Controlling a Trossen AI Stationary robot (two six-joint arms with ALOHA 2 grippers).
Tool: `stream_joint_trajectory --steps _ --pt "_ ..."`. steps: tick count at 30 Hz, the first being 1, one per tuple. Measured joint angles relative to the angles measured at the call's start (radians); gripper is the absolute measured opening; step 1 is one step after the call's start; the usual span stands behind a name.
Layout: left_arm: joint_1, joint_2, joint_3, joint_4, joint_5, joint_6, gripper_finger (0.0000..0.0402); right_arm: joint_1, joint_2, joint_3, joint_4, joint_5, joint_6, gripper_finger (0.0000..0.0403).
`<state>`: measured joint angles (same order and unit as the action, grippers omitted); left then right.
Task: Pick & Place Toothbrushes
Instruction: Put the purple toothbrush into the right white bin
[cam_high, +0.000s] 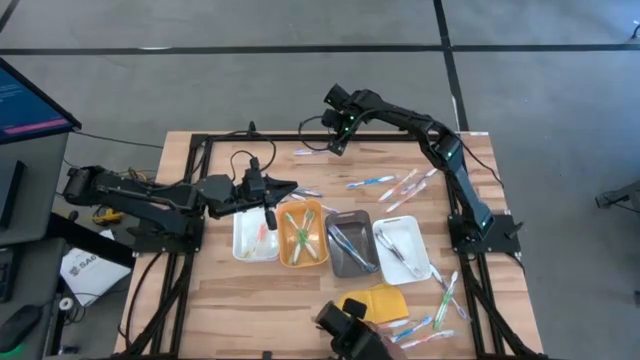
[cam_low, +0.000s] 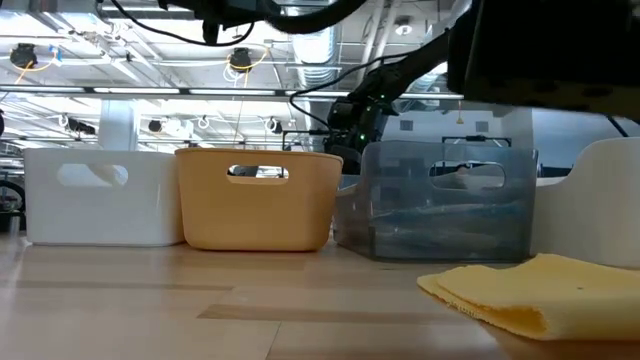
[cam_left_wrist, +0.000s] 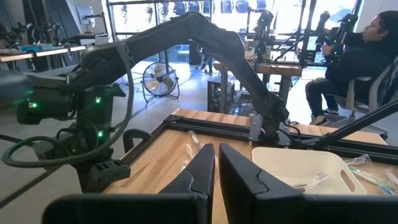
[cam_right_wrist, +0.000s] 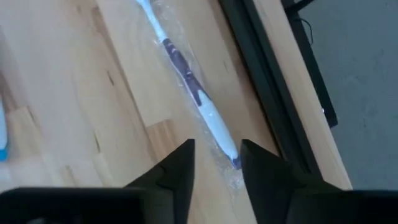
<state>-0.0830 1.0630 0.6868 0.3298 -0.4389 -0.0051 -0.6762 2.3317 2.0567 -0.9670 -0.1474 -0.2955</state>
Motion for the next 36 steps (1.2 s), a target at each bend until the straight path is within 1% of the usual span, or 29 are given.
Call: stream_joint_trajectory --steps 2,7,10,13,22,32,36 --pt "0.000 0.000 0.000 0.000 0.000 0.000 0.0017 0.007 0.013 0.001 0.011 0.001 -0.025 0.0155" --pt "0.000 -0.002 0.000 -0.002 0.000 0.001 0.0017 0.015 0.055 0.001 0.000 0.026 -0.029 0.0201" --pt "0.000 -0.009 0.000 -0.002 0.000 0.001 0.0017 0.015 0.077 0.001 -0.008 0.046 -0.029 0.0219" --pt "-0.003 -0.017 -0.001 -0.006 0.000 0.001 0.0017 0.010 0.082 0.001 -0.013 0.034 -0.035 0.0226" --pt "-0.003 -0.017 -0.001 -0.007 0.000 0.000 0.0017 -0.001 0.080 0.002 0.003 0.037 -0.056 0.0222" --pt "-0.003 -0.017 -0.001 -0.007 0.000 0.000 0.0017 -0.050 0.080 0.000 0.003 0.012 0.030 0.0191" --pt "-0.003 -0.017 -0.001 -0.007 0.000 0.000 0.0017 -0.060 0.080 0.000 0.002 0.010 0.035 0.0181"
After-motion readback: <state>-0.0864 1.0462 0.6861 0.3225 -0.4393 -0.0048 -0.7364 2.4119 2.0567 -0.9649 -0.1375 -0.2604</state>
